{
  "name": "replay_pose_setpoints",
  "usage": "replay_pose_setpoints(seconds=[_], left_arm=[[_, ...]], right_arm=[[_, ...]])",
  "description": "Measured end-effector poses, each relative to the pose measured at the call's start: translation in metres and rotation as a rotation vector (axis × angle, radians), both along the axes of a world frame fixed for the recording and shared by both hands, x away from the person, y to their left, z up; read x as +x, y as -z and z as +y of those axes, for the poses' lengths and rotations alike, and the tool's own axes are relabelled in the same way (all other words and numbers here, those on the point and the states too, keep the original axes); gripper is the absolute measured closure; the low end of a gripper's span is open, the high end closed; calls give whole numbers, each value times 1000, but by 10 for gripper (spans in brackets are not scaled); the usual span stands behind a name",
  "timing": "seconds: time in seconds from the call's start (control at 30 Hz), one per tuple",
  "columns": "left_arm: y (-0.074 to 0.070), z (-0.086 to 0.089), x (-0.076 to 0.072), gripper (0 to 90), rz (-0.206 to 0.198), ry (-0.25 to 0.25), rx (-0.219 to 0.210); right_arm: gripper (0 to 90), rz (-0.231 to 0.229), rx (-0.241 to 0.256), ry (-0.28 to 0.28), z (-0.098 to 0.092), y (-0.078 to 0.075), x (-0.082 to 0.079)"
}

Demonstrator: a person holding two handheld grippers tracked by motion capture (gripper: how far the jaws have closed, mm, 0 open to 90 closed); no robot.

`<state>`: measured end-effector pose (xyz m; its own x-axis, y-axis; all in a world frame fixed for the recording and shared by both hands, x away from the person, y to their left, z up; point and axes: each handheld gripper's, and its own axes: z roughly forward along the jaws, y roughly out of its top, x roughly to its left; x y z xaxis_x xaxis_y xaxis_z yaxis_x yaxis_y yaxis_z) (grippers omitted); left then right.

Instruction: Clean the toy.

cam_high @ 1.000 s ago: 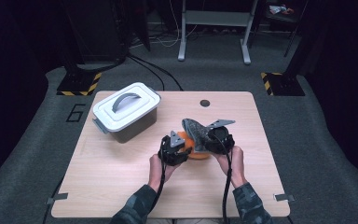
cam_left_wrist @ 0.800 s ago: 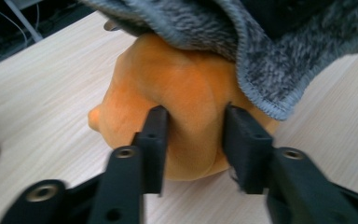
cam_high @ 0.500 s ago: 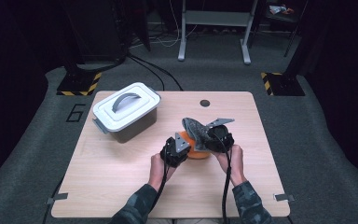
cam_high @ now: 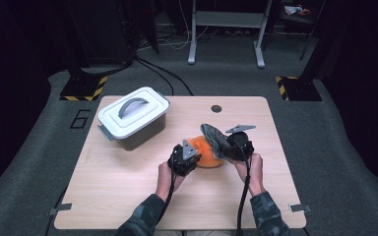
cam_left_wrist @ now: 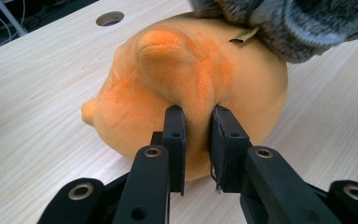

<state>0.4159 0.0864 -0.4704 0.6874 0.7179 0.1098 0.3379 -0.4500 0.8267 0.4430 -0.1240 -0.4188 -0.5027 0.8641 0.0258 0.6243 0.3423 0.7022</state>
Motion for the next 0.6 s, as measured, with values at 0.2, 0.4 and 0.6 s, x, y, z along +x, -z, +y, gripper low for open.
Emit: replay_pose_setpoints(seconds=[0.2, 0.4, 0.6], left_arm=[[2, 2, 0, 772, 9, -4, -1], [2, 3, -1, 773, 15, -4, -1], [2, 3, -1, 773, 15, -2, 1]], right_arm=[[747, 21, -10, 36, -10, 7, 2], [746, 40, -7, 52, -16, 14, 6], [745, 60, -35, 87, -21, 20, 11]])
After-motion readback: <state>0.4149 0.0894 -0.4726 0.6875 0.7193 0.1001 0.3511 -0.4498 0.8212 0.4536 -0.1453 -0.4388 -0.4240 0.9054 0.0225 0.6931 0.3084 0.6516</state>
